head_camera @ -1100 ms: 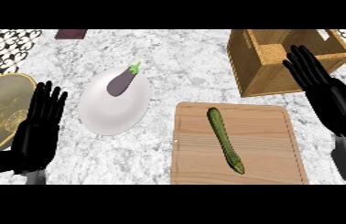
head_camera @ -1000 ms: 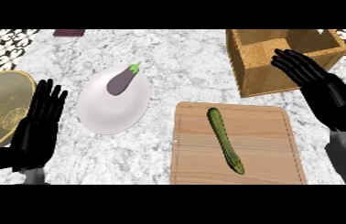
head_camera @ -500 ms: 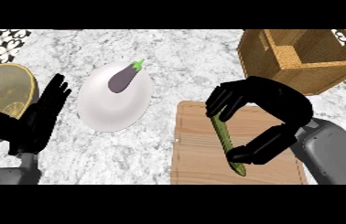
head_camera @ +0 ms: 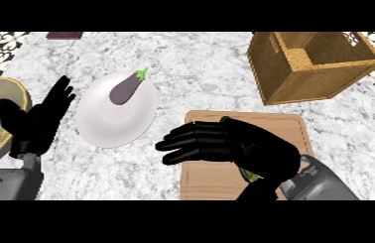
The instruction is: Pick the squash from the cutting board and place it in the basket
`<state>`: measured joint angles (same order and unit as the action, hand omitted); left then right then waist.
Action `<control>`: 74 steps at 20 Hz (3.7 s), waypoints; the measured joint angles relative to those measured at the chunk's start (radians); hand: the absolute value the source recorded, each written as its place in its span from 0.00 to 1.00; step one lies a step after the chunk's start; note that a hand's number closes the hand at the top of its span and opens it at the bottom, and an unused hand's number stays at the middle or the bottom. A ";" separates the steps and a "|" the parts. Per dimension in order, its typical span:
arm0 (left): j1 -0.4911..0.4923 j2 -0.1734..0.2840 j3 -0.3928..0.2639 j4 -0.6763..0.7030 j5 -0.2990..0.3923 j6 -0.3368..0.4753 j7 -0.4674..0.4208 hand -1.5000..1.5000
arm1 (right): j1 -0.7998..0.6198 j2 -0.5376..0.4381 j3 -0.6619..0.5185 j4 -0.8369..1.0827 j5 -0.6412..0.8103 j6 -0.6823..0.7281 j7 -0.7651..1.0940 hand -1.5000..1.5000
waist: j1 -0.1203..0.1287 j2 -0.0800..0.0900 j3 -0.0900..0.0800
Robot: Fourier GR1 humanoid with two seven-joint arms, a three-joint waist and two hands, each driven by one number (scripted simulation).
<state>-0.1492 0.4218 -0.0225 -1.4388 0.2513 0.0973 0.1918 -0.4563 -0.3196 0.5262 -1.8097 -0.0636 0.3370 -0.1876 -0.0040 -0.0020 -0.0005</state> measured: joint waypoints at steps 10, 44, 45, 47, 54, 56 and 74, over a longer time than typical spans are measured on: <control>-0.033 0.013 0.014 0.024 0.002 -0.016 0.027 0.50 | -0.307 -0.256 -0.145 -0.036 0.112 0.143 0.433 0.00 | -0.006 -0.007 -0.003; -0.062 -0.057 0.062 0.053 -0.066 -0.061 0.029 0.50 | -0.006 -0.200 -0.366 0.203 0.325 0.445 -0.024 0.00 | 0.011 0.004 0.001; -0.048 -0.059 0.063 0.040 -0.069 -0.064 0.026 0.50 | 0.001 -0.183 -0.362 0.217 0.344 0.429 -0.042 0.00 | 0.011 0.004 0.001; -0.066 -0.066 0.071 0.062 -0.079 -0.061 0.021 0.50 | 0.029 -0.145 -0.345 0.229 0.376 0.396 -0.069 0.00 | 0.009 0.004 0.001; -0.057 -0.080 0.088 0.081 -0.102 -0.081 -0.006 0.50 | 0.040 -0.025 -0.270 0.353 0.521 0.292 -0.125 0.00 | 0.009 0.003 0.001; -0.054 -0.073 0.102 0.078 -0.096 -0.101 -0.002 0.50 | 0.037 -0.024 -0.261 0.397 0.565 0.278 -0.160 0.00 | 0.010 0.003 0.001; -0.043 -0.120 0.143 0.048 -0.153 -0.124 0.014 0.50 | 0.029 -0.001 -0.267 0.569 0.763 0.240 -0.331 0.00 | 0.006 0.002 0.000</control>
<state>-0.1920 0.3020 0.1203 -1.3912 0.0984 -0.0265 0.2058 -0.4269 -0.3202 0.2588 -1.2407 0.6992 0.5774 -0.5187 0.0021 0.0002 0.0000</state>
